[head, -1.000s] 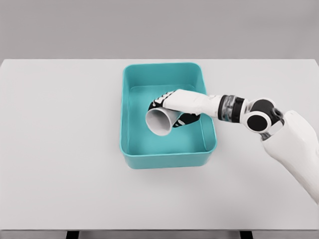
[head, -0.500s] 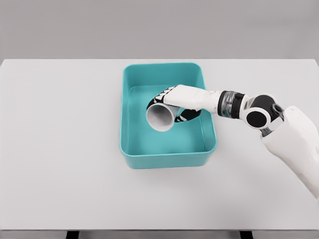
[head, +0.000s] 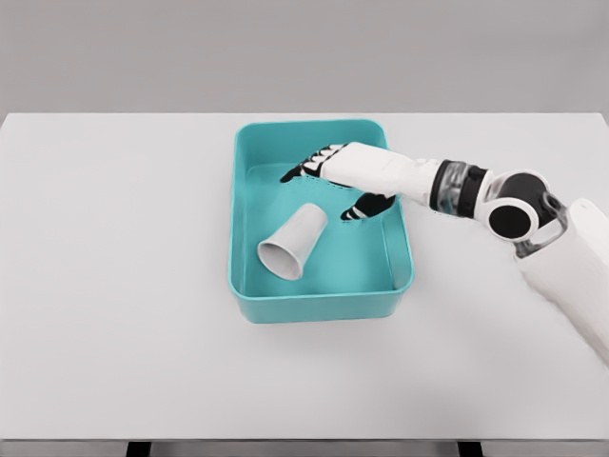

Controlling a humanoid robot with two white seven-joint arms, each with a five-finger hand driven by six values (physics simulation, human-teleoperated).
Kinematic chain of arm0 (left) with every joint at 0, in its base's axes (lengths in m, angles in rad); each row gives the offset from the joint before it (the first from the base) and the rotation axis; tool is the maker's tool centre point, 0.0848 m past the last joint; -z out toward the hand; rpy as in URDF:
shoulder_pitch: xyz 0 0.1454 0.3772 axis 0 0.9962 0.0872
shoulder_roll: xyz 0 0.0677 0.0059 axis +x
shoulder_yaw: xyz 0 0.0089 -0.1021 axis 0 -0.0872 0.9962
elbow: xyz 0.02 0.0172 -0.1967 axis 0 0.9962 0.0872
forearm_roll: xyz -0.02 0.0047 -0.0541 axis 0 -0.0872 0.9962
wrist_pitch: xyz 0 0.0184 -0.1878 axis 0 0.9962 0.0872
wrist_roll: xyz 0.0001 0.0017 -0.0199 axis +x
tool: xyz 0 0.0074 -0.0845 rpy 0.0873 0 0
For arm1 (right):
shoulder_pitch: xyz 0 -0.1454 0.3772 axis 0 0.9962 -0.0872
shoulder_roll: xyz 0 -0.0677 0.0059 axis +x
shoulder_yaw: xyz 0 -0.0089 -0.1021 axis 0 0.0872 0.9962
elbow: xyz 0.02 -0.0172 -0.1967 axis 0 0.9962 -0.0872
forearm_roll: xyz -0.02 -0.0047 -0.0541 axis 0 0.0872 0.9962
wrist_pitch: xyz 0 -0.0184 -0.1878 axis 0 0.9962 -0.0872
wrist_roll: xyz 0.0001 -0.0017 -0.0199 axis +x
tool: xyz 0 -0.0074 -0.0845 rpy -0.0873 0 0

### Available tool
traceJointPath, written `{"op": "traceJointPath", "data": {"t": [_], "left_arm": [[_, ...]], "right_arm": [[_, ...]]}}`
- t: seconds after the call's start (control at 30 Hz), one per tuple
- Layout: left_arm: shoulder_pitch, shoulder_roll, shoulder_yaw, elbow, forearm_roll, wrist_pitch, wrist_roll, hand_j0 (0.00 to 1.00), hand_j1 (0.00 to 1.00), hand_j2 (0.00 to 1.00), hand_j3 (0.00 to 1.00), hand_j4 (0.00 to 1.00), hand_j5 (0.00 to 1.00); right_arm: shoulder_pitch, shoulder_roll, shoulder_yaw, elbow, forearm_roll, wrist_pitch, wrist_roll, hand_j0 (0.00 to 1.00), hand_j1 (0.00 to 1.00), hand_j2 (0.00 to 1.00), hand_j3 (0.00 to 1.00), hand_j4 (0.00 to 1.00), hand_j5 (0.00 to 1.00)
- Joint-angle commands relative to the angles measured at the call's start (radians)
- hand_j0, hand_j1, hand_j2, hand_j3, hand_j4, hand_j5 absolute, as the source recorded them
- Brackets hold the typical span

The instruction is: Put the paper cup into the basket with your right arm

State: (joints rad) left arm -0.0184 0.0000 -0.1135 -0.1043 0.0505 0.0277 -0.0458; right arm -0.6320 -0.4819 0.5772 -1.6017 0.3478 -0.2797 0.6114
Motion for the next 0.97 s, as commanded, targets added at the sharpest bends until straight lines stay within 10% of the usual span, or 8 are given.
{"op": "traceJointPath", "data": {"t": [0.0, 0.37, 0.7, 0.93], "left_arm": [[0.0, 0.0, 0.0, 0.0, 0.0, 0.0, 0.0, 1.0, 1.0, 1.0, 1.0, 1.0, 1.0], [0.0, 0.0, 0.0, 0.0, 0.0, 0.0, 0.0, 1.0, 1.0, 1.0, 1.0, 1.0, 1.0], [0.0, 0.0, 0.0, -0.001, 0.0, 0.0, 0.0, 1.0, 1.0, 1.0, 1.0, 1.0, 1.0], [0.0, 0.0, 0.0, 0.0, 0.0, 0.001, 0.0, 1.0, 1.0, 1.0, 1.0, 1.0, 1.0]], "right_arm": [[0.003, -0.012, -0.105, -0.064, -0.119, 0.024, -0.001, 0.98, 0.98, 0.98, 0.98, 0.98, 0.98], [0.239, -0.133, -0.407, -0.153, -0.567, -0.01, -0.001, 0.98, 0.98, 0.98, 0.98, 0.98, 0.98], [0.508, -0.122, -0.602, -0.153, -0.572, -0.033, -0.001, 1.0, 1.0, 1.0, 1.0, 1.0, 1.0], [0.542, -0.121, -0.654, -0.152, -0.575, -0.022, -0.001, 1.0, 1.0, 1.0, 1.0, 1.0, 1.0]]}}
